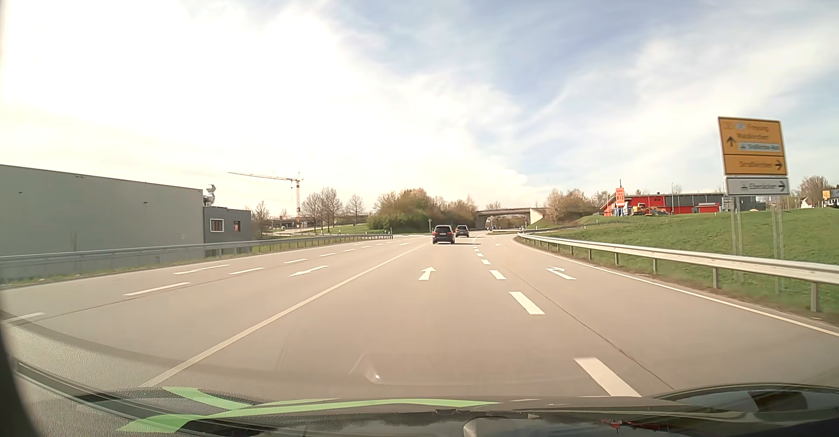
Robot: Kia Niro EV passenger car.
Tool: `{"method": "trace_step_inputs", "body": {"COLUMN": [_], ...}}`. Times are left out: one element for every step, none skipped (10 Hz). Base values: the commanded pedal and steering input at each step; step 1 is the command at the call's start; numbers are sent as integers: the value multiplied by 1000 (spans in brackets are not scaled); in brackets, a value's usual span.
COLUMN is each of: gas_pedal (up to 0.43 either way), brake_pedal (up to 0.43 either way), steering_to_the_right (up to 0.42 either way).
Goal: Follow the waypoints while adhering to traffic rules and regulations
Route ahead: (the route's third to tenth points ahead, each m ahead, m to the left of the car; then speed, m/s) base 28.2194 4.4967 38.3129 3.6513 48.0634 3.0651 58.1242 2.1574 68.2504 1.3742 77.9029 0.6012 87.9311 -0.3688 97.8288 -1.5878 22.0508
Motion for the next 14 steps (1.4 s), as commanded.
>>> {"method": "trace_step_inputs", "body": {"gas_pedal": [150, 157, 157, 169, 177, 189, 189, 189, 197, 197, 197, 197, 197, 209], "brake_pedal": [0, 0, 0, 0, 0, 0, 0, 0, 0, 0, 0, 0, 0, 0], "steering_to_the_right": [4, 4, 4, 4, 5, 4, 5, 4, 4, 4, 4, 2, -1, -2]}}
